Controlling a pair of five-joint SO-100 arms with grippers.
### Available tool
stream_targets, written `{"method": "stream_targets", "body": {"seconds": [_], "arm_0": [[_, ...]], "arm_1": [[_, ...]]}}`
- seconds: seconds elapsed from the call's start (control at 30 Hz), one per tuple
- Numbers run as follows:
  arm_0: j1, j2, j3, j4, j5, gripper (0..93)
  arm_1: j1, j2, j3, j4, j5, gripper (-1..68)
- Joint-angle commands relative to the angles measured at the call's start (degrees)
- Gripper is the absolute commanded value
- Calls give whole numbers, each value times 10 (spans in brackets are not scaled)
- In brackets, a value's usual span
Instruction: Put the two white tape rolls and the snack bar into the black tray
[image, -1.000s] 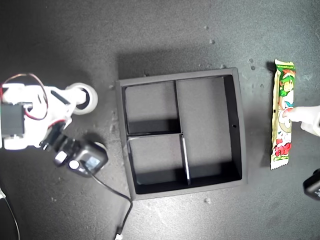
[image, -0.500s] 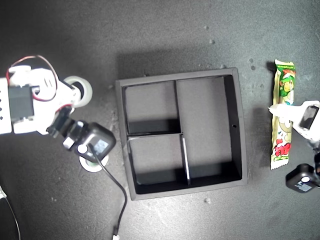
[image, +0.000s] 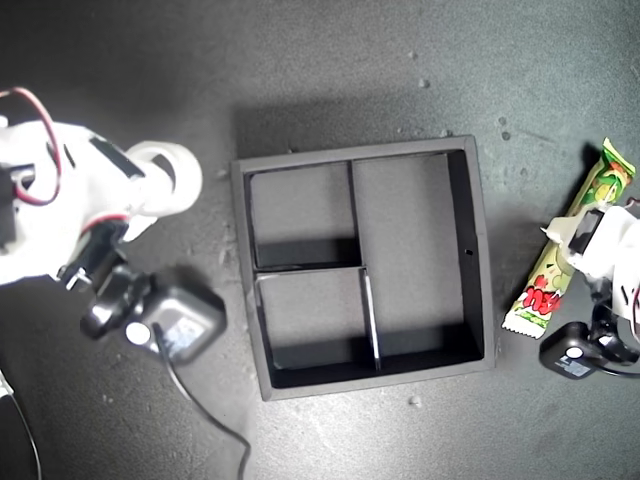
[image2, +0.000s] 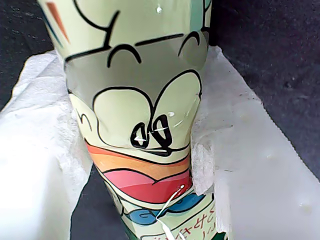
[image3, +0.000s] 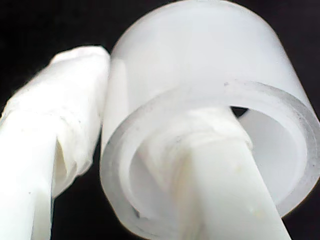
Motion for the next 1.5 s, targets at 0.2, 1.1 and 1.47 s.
{"method": "stream_targets", "body": {"seconds": [0.2,1.1,1.47], "arm_0": [[35,-258,-390,142,39,1],[67,-548,-736,234,14,115],[80,-513,-712,234,6,215]], "arm_1": [[-40,4,-306,266,-131,35],[-83,-336,-766,125,-170,195],[-71,-336,-768,209,-174,330]]}}
